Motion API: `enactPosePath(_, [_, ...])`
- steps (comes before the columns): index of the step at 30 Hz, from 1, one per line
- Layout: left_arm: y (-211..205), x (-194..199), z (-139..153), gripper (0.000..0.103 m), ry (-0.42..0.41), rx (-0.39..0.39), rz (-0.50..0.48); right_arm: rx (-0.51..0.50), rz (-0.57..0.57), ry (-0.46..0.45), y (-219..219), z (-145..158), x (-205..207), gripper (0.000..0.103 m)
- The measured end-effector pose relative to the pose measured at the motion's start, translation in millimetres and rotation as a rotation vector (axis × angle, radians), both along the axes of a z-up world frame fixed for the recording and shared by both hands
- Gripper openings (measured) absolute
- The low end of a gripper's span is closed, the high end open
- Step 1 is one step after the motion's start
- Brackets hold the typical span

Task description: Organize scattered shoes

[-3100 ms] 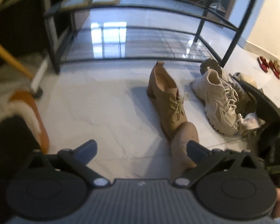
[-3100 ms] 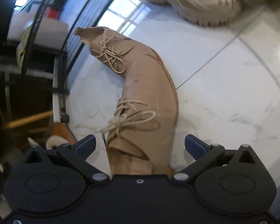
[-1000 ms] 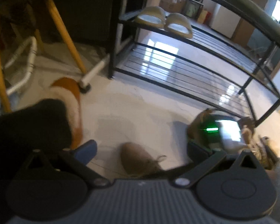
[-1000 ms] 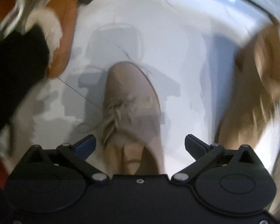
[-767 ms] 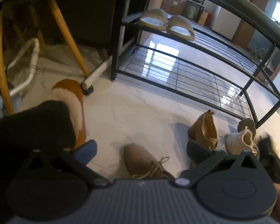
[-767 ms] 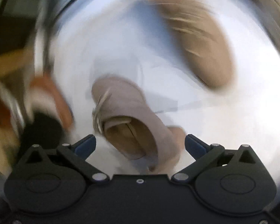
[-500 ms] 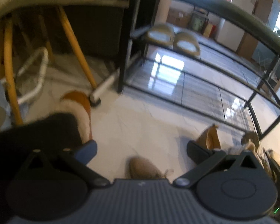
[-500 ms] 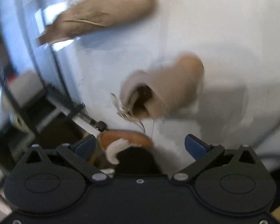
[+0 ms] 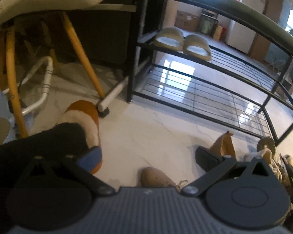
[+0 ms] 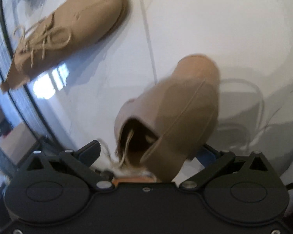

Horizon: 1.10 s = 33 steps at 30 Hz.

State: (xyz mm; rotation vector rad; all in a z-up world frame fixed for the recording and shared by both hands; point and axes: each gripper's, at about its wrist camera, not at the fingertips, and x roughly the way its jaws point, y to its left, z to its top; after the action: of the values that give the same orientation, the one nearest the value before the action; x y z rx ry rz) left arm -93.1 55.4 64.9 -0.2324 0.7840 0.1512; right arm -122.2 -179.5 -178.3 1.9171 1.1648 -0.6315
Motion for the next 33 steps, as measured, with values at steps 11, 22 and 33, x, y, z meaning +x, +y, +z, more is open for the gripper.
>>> enactPosePath(11, [-2.8,1.2,-9.3,0.102,0.047,-0.014,-0.019,-0.113,0.131,0.034,0.6,-2.5,5.7,0.089])
enactPosePath(22, [-1.7,1.4,-14.8,0.103,0.085,-0.044,-0.019,-0.31,0.499,-0.142,3.4,7.1,47.1,0.077])
enactPosePath(33, [0.4,2.7,-16.2,0.102,0.097,-0.053,0.007,-0.609,1.309,-0.382,46.5,41.6,160.4,0.073])
